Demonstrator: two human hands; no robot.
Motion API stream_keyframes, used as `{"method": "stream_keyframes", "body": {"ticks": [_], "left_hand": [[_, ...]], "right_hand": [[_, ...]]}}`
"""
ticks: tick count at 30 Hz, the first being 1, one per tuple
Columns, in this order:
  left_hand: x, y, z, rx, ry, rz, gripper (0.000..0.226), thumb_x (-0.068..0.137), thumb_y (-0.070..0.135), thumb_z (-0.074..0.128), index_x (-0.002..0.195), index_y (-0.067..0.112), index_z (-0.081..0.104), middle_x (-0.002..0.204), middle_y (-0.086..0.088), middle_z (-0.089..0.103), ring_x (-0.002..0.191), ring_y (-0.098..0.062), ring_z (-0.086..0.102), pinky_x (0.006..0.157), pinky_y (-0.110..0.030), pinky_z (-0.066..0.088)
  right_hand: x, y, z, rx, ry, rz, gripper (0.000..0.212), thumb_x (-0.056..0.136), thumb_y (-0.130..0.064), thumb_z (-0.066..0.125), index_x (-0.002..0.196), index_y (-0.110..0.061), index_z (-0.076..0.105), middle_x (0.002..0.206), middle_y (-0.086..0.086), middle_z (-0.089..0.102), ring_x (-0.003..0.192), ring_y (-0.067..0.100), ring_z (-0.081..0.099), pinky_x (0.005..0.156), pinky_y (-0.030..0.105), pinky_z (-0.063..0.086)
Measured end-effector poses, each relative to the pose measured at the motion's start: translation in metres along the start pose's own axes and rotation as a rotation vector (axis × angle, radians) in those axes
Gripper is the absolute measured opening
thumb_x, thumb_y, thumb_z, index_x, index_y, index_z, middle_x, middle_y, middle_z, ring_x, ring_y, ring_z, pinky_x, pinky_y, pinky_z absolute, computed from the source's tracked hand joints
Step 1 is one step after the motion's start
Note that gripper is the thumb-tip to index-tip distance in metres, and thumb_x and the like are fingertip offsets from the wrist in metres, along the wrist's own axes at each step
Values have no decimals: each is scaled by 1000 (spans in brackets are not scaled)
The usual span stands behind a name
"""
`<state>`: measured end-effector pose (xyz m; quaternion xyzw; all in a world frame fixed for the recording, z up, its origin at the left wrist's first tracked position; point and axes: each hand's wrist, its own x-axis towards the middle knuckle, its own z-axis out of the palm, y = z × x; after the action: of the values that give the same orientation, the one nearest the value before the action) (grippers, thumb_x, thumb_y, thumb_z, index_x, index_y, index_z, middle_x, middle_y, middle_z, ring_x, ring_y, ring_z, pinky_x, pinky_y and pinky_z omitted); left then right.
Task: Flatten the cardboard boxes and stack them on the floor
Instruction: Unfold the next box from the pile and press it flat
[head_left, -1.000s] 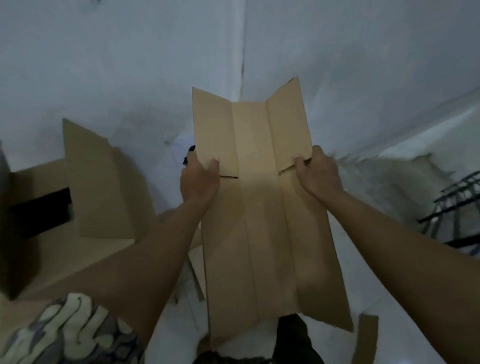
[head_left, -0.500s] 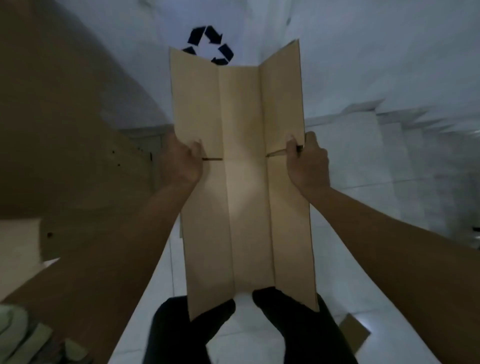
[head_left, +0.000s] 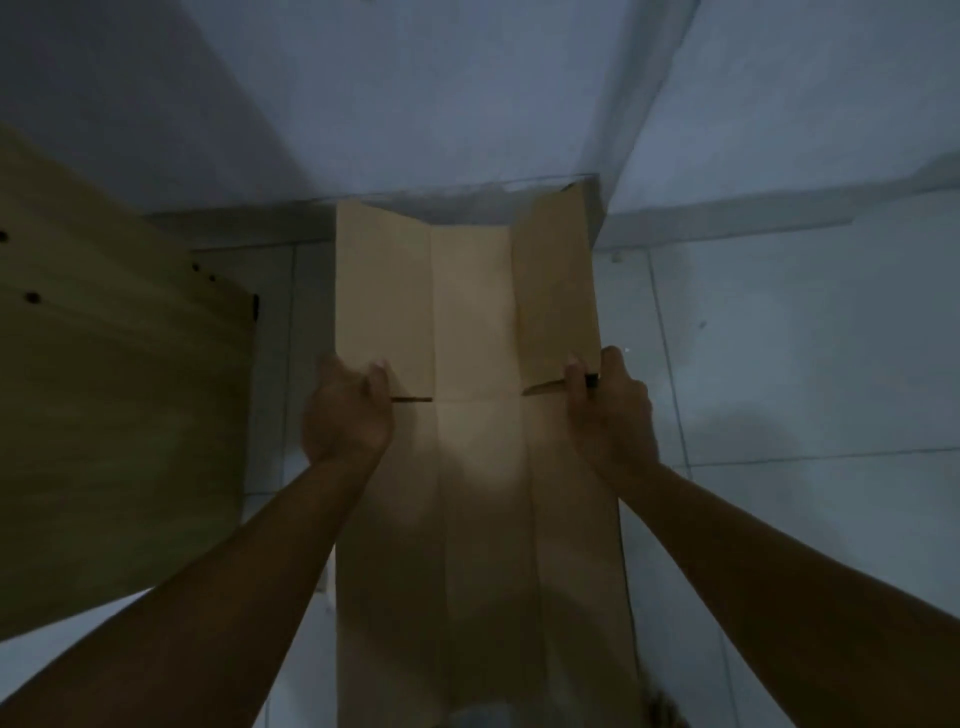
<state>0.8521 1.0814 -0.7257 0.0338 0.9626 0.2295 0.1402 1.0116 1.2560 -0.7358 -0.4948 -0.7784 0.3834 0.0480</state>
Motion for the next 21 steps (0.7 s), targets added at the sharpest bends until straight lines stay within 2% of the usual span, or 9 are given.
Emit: {"method": "stream_keyframes", "body": {"ticks": [4,6,8,10,15,18,20,21], "left_hand": [[27,-31,43,43,56,-45,54,99,45,49,131,2,43,125,-23,59,113,-41,57,84,-41,43],[42,-42,53,35,90,-43,53,99,45,50,129,2,44,124,-24,60,112,-42,58,84,-41,43],[58,-51,60,9,103,-30,51,98,44,51,125,1,46,121,-23,61,111,-42,58,82,-39,43],[76,-57,68,-52,108,-11,49,97,43,54,122,2,50,117,-21,63,108,-39,60,78,-35,41],[108,-62,92,-146,117,61,49,96,44,57,124,4,52,115,-17,65,106,-35,61,78,-31,42],[113,-63,103,-33,136,121,62,96,45,55,145,11,38,136,-20,51,120,-38,52,94,-40,43],[109,-68,111,165,161,254,70,97,48,51,154,18,25,151,-21,32,134,-39,36,105,-49,33],[106,-72,117,245,148,355,69,98,49,48,155,21,23,157,-20,23,141,-39,27,109,-53,27]], "right_hand": [[29,25,55,10,5,-57,42,103,-44,45,118,-6,50,100,19,66,88,39,64,73,49,56],[42,25,74,20,-4,-58,41,103,-43,45,116,-5,51,97,18,65,90,38,63,74,46,54],[57,25,87,17,2,-51,38,103,-41,46,110,-3,51,89,15,60,84,38,61,67,39,48],[71,27,95,5,10,-54,36,103,-40,46,107,-4,50,91,17,60,78,34,56,65,37,43],[98,40,100,-53,79,-28,42,100,-48,47,113,-7,52,102,17,62,92,39,62,76,43,51],[103,45,102,-250,131,-90,50,100,-46,49,136,-13,43,129,13,54,109,36,58,82,42,46],[102,50,110,-406,155,-253,64,99,-42,51,153,-17,27,152,13,36,132,35,44,99,48,42],[102,54,117,-465,126,-339,66,100,-42,49,156,-19,23,160,14,26,142,35,33,109,51,35]]}}
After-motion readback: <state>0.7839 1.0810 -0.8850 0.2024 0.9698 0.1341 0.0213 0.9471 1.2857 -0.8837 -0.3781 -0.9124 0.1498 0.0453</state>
